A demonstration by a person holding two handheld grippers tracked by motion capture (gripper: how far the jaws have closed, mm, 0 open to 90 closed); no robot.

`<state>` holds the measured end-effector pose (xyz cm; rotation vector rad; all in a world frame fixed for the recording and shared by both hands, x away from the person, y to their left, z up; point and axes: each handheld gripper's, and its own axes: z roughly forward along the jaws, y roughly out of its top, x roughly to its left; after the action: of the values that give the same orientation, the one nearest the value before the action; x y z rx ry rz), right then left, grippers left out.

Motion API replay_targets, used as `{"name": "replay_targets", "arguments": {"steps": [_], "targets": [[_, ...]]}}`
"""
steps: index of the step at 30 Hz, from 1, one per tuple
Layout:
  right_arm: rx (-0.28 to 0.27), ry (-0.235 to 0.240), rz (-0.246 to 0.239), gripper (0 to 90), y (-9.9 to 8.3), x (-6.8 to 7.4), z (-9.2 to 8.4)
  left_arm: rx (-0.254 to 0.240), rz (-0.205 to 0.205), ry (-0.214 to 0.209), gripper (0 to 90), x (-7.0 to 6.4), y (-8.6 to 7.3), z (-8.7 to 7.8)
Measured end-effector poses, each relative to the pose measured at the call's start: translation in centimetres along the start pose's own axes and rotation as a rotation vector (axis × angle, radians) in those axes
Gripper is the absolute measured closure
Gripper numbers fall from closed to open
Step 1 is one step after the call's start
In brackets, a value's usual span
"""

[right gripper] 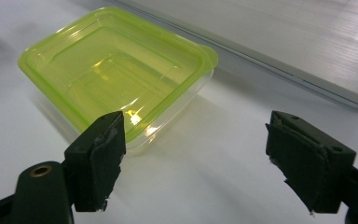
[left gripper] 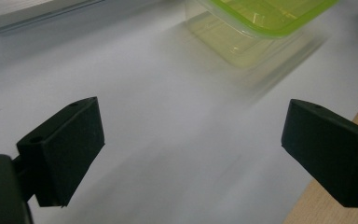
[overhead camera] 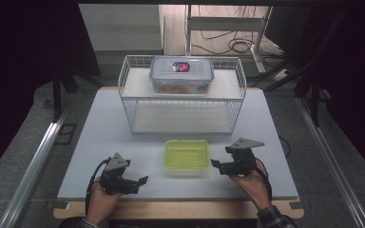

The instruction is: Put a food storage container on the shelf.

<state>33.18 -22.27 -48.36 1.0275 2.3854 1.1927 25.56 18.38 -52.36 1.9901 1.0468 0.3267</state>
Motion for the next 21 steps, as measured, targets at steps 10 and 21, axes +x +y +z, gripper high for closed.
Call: {"name": "replay_targets", "arguments": {"steps": [10,21], "targets": [[0.008,0.010,0.030,25.2,0.1,-0.1,0.6,0.005,0.007,-0.004,5.7,-0.2,0.1,0.2],[0.027,0.142,0.132,38.8,0.8,-1.0,2.2,0.009,0.011,-0.004,5.6,-0.2,0.1,0.3]]}}
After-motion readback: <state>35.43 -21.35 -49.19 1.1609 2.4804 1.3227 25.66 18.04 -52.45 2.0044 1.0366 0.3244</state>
